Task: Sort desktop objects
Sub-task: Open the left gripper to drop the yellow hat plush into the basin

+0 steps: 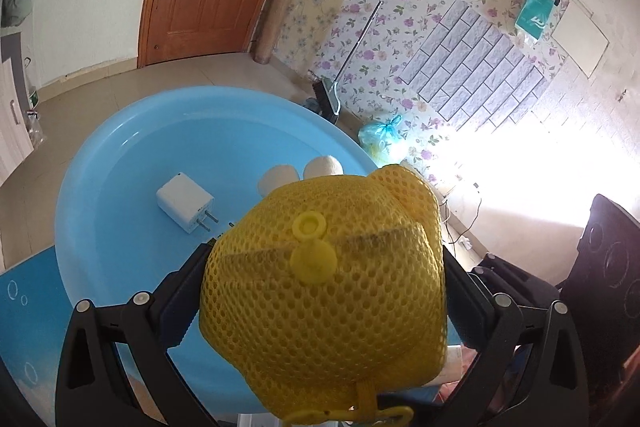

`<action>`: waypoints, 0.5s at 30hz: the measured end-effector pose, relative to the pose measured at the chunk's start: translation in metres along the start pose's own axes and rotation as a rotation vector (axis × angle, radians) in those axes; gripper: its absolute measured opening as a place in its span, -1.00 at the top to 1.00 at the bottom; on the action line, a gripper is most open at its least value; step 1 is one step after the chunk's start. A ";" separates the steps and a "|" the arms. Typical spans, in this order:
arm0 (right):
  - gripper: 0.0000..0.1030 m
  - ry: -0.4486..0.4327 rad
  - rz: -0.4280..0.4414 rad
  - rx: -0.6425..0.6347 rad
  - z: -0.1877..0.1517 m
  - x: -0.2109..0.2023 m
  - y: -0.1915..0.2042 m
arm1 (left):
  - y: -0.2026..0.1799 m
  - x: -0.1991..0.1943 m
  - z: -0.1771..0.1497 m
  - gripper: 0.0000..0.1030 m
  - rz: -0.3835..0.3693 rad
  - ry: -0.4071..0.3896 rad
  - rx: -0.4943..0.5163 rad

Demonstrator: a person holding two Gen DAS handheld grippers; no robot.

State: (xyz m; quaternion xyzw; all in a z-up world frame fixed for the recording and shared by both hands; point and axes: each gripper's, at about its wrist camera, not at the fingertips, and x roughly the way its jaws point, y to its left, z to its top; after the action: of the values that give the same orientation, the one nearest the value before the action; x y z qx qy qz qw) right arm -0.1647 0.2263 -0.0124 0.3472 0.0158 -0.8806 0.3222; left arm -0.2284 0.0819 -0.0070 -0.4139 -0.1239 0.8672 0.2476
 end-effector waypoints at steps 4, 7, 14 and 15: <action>-0.67 -0.014 0.027 0.003 0.006 0.013 0.012 | 0.003 -0.010 -0.001 -1.00 0.017 -0.021 0.007; -0.80 -0.034 0.029 0.072 0.013 0.016 0.003 | 0.014 -0.018 0.000 -1.00 -0.011 -0.031 -0.044; -0.81 -0.057 -0.039 0.106 0.019 0.015 -0.006 | 0.015 -0.021 -0.008 -1.00 -0.006 -0.025 -0.034; -0.81 -0.057 -0.061 0.086 0.018 0.016 -0.003 | 0.014 -0.022 -0.010 -1.00 -0.009 -0.025 -0.035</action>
State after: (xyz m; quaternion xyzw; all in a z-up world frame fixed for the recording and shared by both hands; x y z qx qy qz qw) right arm -0.1861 0.2155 -0.0092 0.3351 -0.0209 -0.8993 0.2804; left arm -0.2140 0.0584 -0.0050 -0.4068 -0.1439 0.8689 0.2427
